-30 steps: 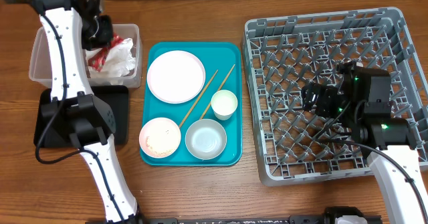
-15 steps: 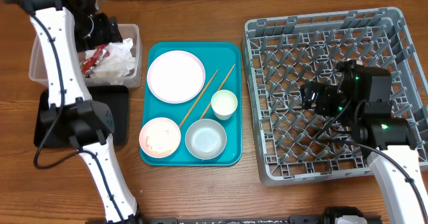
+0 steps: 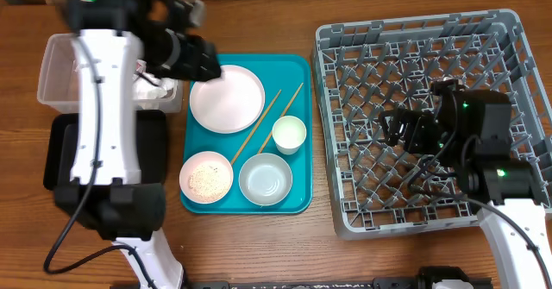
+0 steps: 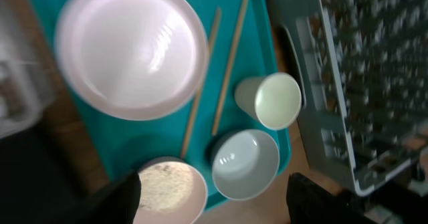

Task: Sort waste into correct bins and load items into the dishwasher
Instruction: 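Grasp the rice-filled bowl rim with the left gripper, then tip the bowl over the black tray with the left gripper to dump rice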

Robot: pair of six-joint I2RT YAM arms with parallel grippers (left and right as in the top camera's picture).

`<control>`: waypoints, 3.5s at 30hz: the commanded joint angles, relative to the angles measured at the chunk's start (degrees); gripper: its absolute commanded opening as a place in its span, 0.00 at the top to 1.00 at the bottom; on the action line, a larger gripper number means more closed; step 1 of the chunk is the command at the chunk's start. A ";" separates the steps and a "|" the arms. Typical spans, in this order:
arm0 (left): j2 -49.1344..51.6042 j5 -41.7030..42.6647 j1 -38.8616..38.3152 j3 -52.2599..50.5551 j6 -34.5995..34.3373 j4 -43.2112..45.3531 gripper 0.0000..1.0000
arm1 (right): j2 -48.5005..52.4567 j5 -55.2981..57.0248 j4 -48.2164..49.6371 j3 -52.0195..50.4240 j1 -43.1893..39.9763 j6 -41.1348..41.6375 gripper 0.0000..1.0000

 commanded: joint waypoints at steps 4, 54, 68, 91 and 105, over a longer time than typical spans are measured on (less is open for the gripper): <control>-0.39 -0.11 -10.49 -21.14 2.43 15.08 0.28 | -5.44 3.67 -2.71 2.10 -0.13 -0.17 0.00; -17.22 -20.74 -15.30 -71.95 -36.76 47.21 0.96 | -1.55 6.21 -8.04 3.80 -0.11 -0.22 0.00; -17.66 -16.06 -14.03 -50.25 -26.34 22.99 0.96 | -1.55 6.19 -6.60 3.80 -0.11 -0.20 0.00; -19.17 29.81 40.57 -60.41 9.16 26.97 0.96 | -1.55 5.95 -6.58 3.80 -0.11 -0.17 0.00; -7.61 62.88 54.60 -61.07 7.41 31.28 0.96 | -1.55 4.66 -6.58 3.80 -0.11 -0.15 0.00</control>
